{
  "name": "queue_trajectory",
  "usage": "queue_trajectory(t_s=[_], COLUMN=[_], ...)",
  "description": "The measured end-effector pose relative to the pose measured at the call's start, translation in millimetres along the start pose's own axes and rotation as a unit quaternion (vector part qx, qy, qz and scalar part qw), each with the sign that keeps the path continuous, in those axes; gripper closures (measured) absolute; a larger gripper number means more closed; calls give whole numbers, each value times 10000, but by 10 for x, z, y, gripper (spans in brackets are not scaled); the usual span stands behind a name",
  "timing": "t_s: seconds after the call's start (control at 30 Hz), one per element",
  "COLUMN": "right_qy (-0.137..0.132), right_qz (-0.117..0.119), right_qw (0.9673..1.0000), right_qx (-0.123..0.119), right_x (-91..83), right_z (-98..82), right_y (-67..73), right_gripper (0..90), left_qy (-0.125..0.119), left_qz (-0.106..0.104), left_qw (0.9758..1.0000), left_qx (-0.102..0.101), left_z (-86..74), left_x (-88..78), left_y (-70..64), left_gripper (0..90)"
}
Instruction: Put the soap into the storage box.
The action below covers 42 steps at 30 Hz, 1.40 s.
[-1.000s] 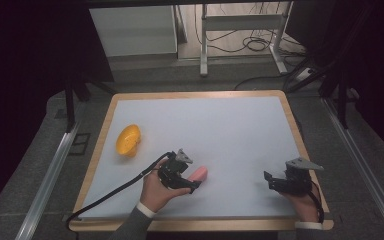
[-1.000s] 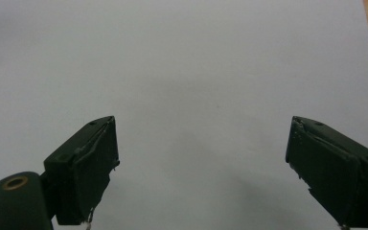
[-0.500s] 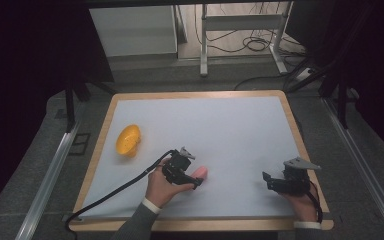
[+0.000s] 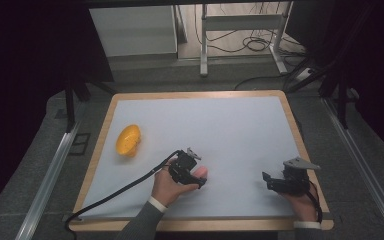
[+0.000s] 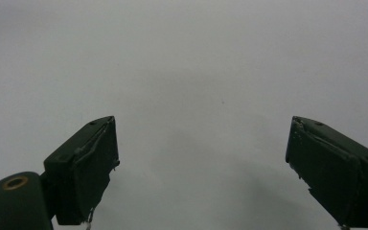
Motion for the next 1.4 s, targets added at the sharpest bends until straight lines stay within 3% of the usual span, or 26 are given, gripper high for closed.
queue_trajectory(t_s=[0.23,0.5,0.73,1.1,1.4], right_qy=[15,13,10,-13,-21], right_qz=[8,-14,-14,-6,-2], right_qw=[10000,10000,10000,10000,10000], right_qx=[-18,-30,-34,-16,-14], right_x=[9,0,-1,-6,-13], right_z=[-4,0,2,7,11], right_y=[5,7,7,0,-6], right_gripper=[106,106,106,106,106], left_qy=[-20,5,-3,55,-84], left_qz=[121,89,27,100,125], left_qw=[9999,10000,10000,9998,9997], left_qx=[32,5,48,137,191], left_z=[-10,-21,-25,-40,-17], left_x=[35,84,95,60,-79], left_y=[-11,-35,-44,-2,32], left_gripper=[411,471,586,598,598])
Point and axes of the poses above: each handheld gripper's, and its own axes: x roughly forward along the jaws, z roughly out of its top, y roughly to its left, the point moved 7 cm from there along x, roughly forward along the jaws, and after that the axes turned 13 degrees about x, right-handed, at the moved point
